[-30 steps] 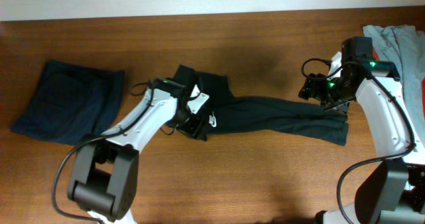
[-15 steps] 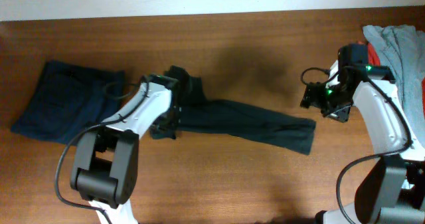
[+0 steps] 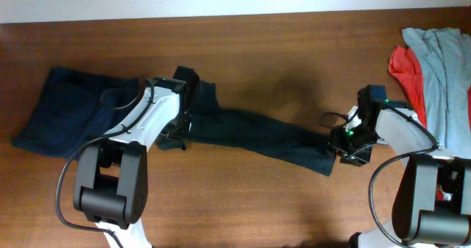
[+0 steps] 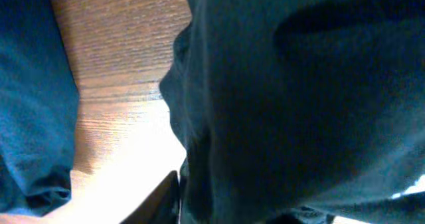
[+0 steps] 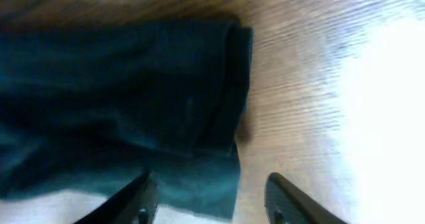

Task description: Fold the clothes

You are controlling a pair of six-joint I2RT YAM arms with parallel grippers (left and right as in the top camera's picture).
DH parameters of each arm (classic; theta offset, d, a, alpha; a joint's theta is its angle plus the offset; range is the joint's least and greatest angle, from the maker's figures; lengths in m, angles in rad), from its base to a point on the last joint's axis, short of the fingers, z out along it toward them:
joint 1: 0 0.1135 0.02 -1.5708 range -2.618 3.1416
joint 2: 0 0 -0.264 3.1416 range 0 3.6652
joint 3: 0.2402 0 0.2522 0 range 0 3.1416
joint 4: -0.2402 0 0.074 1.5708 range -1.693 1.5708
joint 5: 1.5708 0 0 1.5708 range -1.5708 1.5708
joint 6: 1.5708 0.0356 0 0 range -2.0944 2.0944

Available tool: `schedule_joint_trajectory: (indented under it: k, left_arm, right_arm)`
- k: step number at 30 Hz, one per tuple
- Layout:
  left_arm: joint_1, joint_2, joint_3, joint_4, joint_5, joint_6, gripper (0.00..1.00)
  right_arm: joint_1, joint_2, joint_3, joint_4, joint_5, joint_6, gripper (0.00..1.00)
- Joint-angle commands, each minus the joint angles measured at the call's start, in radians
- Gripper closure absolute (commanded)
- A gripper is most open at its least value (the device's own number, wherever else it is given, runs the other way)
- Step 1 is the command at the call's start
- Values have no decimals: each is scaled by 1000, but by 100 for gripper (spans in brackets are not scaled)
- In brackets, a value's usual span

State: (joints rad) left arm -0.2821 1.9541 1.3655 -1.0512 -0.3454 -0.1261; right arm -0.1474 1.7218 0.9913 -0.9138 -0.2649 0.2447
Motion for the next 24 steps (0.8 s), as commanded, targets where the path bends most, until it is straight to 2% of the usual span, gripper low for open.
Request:
schedule_joint_trajectory:
  k: [1,3,7,9,10,11,14,18,24]
  left_arm:
    - [-1,0,15,-2,-10,-5,63]
    - [0,0,15,-5,-10,-5,61]
    - [0,0,16,-17,-10,-5,61]
    - [0,0,22,-29,-10,-5,62]
    - [0,0,28,-35,-10,-5,67]
    - [0,0,37,-40,-10,-5,81]
    - [1,0,93,-80,-10,-10,97]
    - [2,0,190,-126,11,-19,99]
    - [2,0,282,-164,9,-19,99]
  right_arm:
    - [-2,2,-55,54,-85,-5,52]
    - [-2,2,-66,78,-105,-5,69]
    - [-3,-5,-48,97,-109,-5,96]
    - [-3,-34,-21,60,-109,-33,96]
    - [-3,-57,-3,36,-109,-54,96]
    - [-3,-89,19,8,-109,-69,96]
    - [-3,-208,78,-62,-109,-127,95]
    - [-3,-381,95,-63,-90,-137,95]
    - [-3,-498,95,-23,-90,-137,95]
